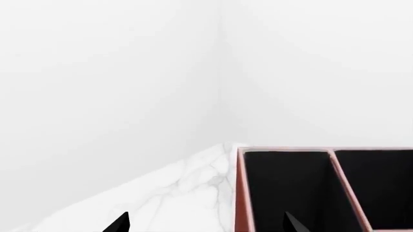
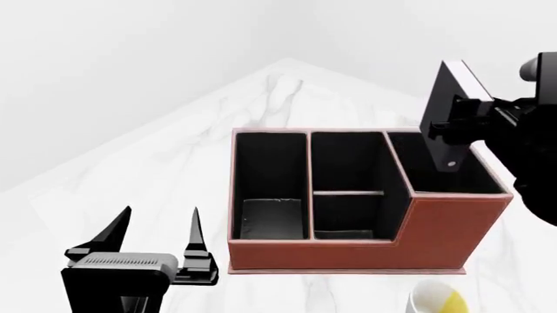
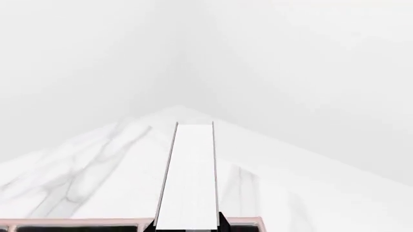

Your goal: Pick up the book and place it in the right compartment of the caddy.

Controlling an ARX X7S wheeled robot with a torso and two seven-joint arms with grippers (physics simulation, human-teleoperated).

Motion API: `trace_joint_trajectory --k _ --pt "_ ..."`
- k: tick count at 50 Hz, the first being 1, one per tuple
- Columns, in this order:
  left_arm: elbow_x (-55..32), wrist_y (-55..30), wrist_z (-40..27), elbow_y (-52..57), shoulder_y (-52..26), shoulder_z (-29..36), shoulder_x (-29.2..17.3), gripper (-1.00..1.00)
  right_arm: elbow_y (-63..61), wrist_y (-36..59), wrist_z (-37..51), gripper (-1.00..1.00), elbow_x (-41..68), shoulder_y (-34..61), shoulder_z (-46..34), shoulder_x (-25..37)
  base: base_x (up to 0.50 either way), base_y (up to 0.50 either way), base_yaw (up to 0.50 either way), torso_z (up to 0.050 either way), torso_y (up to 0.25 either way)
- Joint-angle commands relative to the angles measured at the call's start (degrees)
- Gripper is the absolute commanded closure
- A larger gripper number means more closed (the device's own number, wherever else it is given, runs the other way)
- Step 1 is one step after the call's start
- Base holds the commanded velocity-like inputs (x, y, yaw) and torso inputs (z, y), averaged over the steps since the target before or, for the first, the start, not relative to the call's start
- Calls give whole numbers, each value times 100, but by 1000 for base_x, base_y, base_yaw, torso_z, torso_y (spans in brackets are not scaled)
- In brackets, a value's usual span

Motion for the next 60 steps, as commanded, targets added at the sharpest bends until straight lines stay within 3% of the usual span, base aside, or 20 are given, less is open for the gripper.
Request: trace_joint_trajectory --k 1,60 --pt "-12 6 -23 -23 -7 6 -3 -100 171 -94 -132 100 -445 45 32 -17 0 0 0 0 10" --pt "-43 35 -77 -90 -55 99 -55 -100 1048 -634 -499 100 -1024 -260 -282 -334 0 0 0 0 1"
